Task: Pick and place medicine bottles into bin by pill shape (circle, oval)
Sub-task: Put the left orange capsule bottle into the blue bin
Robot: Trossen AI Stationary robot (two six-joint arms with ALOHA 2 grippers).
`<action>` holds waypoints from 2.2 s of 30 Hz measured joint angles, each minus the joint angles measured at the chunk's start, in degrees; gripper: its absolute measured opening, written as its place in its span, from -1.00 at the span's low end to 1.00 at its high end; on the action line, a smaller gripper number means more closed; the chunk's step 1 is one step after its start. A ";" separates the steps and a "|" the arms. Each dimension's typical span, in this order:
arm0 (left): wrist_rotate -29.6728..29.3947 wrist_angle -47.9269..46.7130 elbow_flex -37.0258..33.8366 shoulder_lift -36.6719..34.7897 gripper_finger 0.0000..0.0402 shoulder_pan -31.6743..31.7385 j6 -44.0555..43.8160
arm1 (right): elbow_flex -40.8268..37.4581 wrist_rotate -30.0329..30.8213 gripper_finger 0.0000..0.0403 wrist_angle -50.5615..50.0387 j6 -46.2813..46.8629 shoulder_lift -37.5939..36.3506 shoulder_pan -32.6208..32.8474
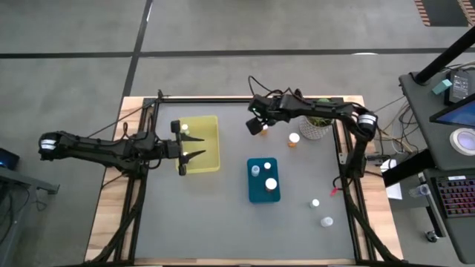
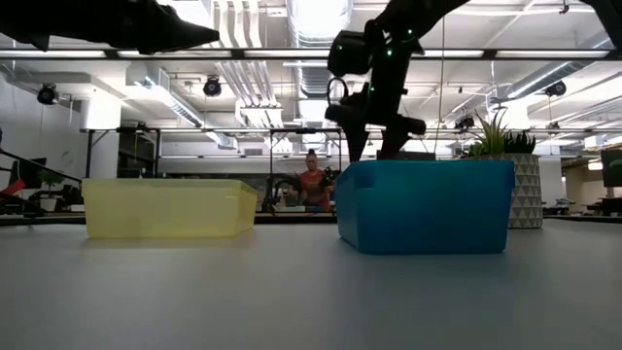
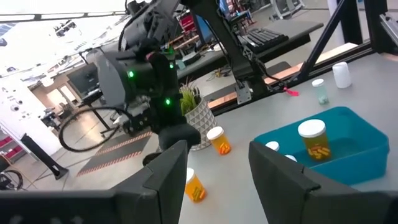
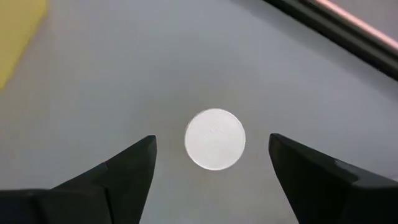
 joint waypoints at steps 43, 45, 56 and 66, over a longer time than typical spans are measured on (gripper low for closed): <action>0.00 0.17 0.00 -0.09 -0.22 -0.02 -0.89 | -0.25 0.32 0.03 2.38 -0.01 6.86 -0.52; 0.00 0.24 0.00 -0.10 -0.22 0.00 -0.87 | -0.22 0.27 0.04 2.15 -0.01 6.72 -0.50; 0.00 0.22 0.00 -0.20 -0.22 -0.02 -0.90 | 1.72 0.80 0.04 -1.62 0.03 1.13 1.03; 0.00 0.45 0.02 -0.09 -0.22 -0.02 -0.90 | 3.44 0.73 0.04 -6.94 3.02 -5.94 9.30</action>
